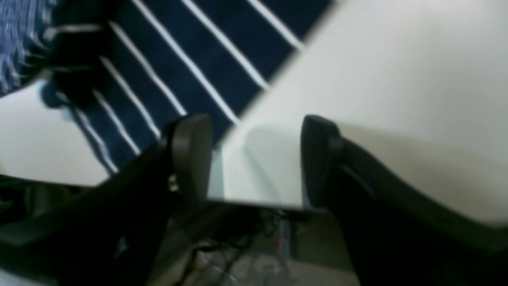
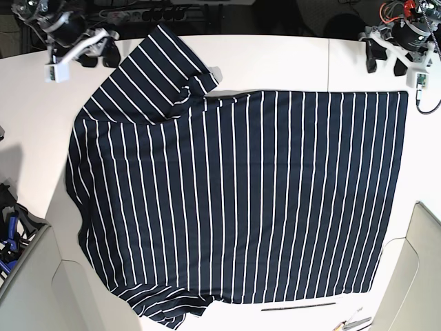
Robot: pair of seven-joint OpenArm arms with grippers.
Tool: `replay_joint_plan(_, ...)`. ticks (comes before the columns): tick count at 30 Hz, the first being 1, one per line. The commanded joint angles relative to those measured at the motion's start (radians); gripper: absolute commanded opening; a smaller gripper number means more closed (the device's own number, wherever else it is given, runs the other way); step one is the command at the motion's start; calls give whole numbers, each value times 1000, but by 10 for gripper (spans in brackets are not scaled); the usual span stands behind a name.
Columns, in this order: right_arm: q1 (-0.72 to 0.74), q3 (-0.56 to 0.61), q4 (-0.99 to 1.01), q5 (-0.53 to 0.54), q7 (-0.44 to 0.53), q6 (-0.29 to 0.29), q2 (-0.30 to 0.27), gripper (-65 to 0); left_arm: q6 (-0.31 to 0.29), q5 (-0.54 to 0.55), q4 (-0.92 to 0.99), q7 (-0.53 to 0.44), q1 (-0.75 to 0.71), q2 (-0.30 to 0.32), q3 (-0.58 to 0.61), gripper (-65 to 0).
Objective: Fold the T-shirt properly
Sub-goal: 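Grasp the shirt's shoulder edges with the left and right grippers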
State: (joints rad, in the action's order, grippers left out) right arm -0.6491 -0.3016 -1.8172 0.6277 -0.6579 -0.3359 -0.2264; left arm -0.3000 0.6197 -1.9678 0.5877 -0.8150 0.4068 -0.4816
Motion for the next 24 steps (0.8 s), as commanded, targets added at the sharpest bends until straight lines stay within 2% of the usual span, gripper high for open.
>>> replay_joint_plan(1, -2, 13, -8, 0, 3, -8, -1, -294, 1, -3, -10, -23, 6, 14, -26, -196)
replay_joint_plan(8, 11, 82, 3, -37, 6, -8, 36, -294, 20, 40, 135, -22, 126, 79, -126, -196)
replay_joint_plan(14, 11, 84, 3, -39, 6, -7, 45, -294, 18, 75, 333, -18, 254, 123, -128, -196)
replay_joint_plan(18, 11, 84, 3, -45, 6, -7, 45, -294, -21, 136, 449, 19, 324, 125, -128, -196)
replay_joint_plan(21, 11, 84, 3, -45, 6, -7, 45, -294, -82, 214, 511, 60, 335, 124, -120, -196)
replay_joint_plan(24, 11, 84, 3, -45, 6, -7, 45, -294, -83, 223, 548, 59, 335, 122, -111, -196)
